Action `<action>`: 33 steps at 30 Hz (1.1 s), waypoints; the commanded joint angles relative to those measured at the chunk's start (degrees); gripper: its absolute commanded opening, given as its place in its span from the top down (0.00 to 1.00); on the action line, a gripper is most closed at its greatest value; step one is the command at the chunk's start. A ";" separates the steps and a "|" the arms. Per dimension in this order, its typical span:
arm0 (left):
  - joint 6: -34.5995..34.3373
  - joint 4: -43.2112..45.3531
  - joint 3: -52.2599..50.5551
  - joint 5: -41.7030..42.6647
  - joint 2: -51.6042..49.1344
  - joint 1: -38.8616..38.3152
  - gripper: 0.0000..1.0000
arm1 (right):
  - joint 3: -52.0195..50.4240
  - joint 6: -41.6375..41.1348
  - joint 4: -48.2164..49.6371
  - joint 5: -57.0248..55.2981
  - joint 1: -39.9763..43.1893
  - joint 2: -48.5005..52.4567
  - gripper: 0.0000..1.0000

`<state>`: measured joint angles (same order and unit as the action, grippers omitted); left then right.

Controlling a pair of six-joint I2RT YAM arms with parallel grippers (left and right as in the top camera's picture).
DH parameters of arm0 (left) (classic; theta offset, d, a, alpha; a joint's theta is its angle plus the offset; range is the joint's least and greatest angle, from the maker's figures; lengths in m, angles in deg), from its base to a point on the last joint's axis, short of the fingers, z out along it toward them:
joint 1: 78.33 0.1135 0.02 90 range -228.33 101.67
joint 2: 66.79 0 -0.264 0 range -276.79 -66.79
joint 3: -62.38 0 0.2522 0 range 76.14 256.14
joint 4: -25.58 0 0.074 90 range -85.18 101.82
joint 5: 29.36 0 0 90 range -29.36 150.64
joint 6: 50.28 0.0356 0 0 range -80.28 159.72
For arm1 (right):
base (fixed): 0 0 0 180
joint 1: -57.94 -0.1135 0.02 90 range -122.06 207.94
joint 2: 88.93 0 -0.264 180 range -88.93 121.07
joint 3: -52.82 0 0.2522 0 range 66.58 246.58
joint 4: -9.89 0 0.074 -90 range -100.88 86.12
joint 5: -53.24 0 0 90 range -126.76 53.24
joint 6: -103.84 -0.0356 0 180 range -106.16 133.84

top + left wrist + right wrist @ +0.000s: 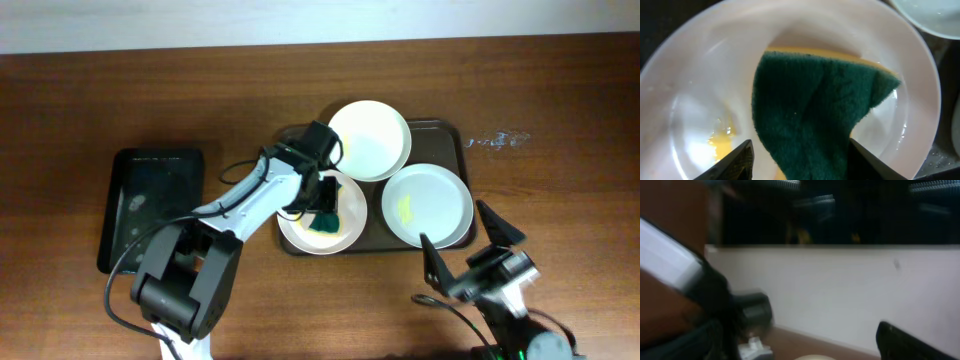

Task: Clean dirty plates on tray and stack at the side
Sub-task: 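Carry the sponge with the left gripper onto the front-left plate, then scrub the front-left plate with the sponge while the right gripper holds it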

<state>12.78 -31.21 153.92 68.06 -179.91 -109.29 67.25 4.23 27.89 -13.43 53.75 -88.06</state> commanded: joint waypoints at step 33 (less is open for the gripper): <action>0.90 -0.55 -0.28 3.54 -0.44 0.74 0.69 | 79.25 -5.38 -89.55 -1.46 -12.00 102.55 0.61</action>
<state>13.18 -31.49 153.92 71.80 -179.91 -108.68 145.61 -1.34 -62.99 -14.78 42.50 10.78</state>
